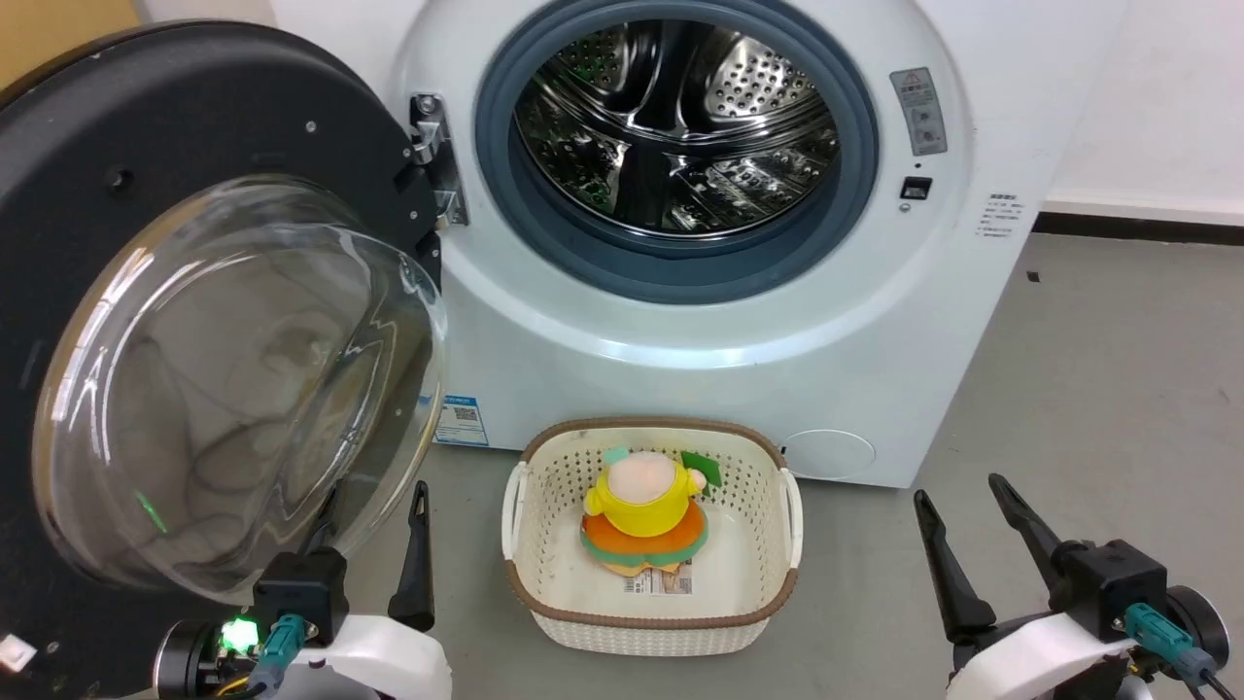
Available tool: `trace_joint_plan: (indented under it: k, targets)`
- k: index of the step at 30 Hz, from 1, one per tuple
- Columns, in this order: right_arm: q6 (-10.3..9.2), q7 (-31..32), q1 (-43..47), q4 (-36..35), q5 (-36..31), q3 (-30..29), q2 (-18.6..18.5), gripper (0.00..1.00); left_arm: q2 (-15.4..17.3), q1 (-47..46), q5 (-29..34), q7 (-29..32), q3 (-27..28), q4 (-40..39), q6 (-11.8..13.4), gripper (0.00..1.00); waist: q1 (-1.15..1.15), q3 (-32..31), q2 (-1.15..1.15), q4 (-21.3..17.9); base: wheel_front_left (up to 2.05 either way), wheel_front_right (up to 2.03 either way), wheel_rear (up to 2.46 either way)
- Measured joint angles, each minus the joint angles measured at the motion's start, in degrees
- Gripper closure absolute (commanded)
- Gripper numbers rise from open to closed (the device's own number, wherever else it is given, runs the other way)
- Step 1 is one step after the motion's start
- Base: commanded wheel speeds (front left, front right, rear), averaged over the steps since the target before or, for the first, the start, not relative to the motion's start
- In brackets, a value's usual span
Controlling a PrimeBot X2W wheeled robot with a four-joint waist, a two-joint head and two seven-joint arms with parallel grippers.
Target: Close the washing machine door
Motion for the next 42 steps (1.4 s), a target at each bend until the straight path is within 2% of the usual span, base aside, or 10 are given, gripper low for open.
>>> trace_joint_plan:
  k: [15,42]
  targets:
    - [0.00,-1.57,0.51,0.27,1.78,1.00,-0.34,0.00,0.01,0.24,-0.52,-1.65,-0.25,-0.47,0.05,0.00,0.00,-0.34,0.00,3.87,0.00,0.00,0.00]
    - [0.00,-5.01,0.82,0.71,4.76,3.47,-0.68,0.00,0.00,1.46,-1.03,-4.95,-0.78,-1.71,0.56,0.00,0.00,-0.94,0.00,13.20,0.00,0.00,0.00]
